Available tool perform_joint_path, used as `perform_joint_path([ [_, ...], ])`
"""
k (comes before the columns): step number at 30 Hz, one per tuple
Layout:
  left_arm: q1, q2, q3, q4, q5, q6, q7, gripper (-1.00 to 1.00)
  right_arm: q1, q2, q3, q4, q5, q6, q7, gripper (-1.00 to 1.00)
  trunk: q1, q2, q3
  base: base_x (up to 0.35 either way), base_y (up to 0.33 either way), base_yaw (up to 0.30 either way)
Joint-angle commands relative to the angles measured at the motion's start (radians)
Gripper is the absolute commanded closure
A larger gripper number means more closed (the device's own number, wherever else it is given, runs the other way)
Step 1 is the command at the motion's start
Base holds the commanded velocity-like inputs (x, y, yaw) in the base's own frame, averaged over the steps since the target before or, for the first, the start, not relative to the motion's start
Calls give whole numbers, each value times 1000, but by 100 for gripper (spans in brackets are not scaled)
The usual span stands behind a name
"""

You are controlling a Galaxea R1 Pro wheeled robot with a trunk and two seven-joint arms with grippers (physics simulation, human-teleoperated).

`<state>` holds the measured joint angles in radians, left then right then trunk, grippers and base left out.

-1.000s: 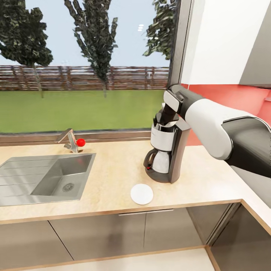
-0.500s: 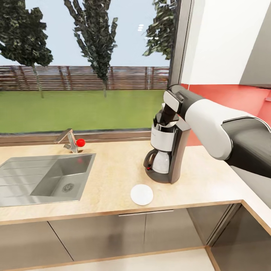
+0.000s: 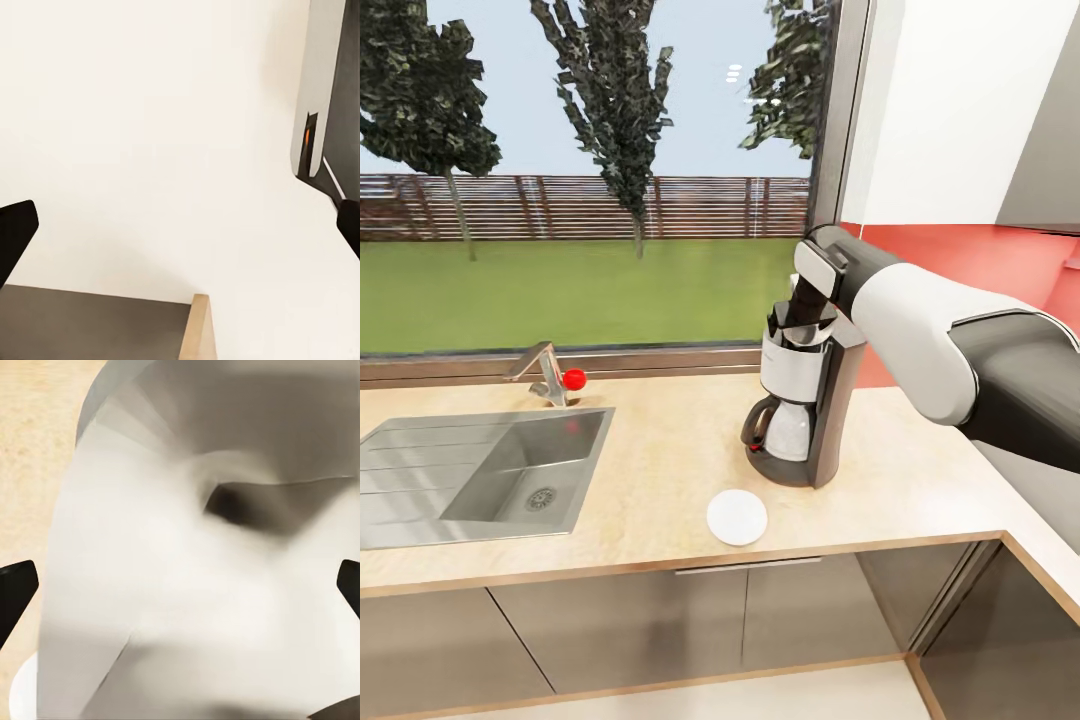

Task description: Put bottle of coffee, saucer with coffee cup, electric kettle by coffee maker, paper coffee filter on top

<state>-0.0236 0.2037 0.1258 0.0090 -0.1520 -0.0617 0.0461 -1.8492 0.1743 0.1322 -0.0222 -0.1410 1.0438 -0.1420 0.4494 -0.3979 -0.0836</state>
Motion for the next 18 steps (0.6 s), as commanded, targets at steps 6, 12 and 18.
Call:
perform_joint_path([
  [6,-1,0,9,2,-11,-4,3,-100,-1,0,7,-1,-11,3,-5,-100,1,-2,-2,0,0,0],
  [12,-1,0,9,2,-11,-3,3,-100,-1,0,9,-2,-9,3,-5,-100,1,-2,-2,0,0,0],
  [18,-1,0,9,2,-11,-4,3,-100,-1,0,9,-3,-10,3,-5,-100,1,-2,-2,23,0,0],
])
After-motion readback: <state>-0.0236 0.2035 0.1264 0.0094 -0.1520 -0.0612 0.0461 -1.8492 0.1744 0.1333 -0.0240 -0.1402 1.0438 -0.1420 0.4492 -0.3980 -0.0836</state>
